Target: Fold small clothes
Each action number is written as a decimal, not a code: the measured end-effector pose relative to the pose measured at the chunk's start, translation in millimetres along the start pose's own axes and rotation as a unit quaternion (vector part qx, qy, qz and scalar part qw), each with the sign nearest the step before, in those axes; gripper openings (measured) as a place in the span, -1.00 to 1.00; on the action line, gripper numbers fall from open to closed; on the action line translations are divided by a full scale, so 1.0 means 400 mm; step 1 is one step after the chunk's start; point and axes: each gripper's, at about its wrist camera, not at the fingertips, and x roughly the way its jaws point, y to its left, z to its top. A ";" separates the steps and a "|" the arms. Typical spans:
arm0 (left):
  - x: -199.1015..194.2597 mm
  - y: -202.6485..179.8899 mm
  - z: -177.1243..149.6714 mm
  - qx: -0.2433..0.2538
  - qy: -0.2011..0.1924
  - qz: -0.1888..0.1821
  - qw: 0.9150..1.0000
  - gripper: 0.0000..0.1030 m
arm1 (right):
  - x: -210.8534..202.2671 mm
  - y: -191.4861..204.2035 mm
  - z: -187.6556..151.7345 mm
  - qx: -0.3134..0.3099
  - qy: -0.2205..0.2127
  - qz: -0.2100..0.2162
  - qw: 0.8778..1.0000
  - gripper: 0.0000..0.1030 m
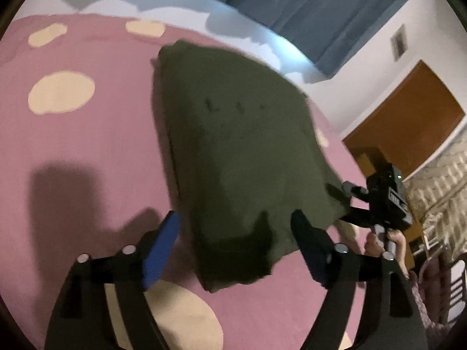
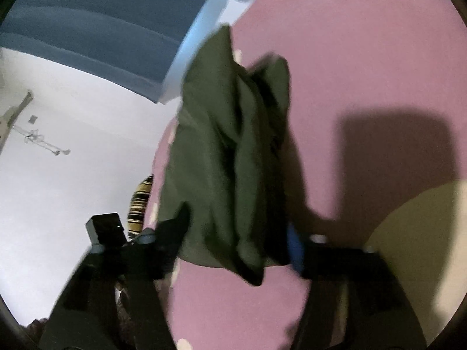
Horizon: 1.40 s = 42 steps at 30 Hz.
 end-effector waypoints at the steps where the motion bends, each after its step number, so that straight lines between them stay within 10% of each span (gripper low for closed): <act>1: -0.016 0.004 0.014 0.002 -0.009 -0.001 1.000 0.59 | -0.014 0.006 0.010 -0.010 -0.008 0.001 1.000 0.56; 22: 0.260 0.189 0.310 -0.082 0.061 -0.011 0.995 0.66 | 0.232 -0.062 0.364 0.013 0.059 0.024 0.998 0.62; 28: 0.270 0.172 0.306 -0.063 0.052 0.028 0.996 0.60 | 0.263 -0.074 0.375 -0.004 0.085 -0.024 0.996 -0.26; 42: 0.275 0.165 0.299 -0.040 0.041 0.054 0.997 0.59 | 0.282 -0.095 0.365 0.018 0.073 0.002 0.997 -0.41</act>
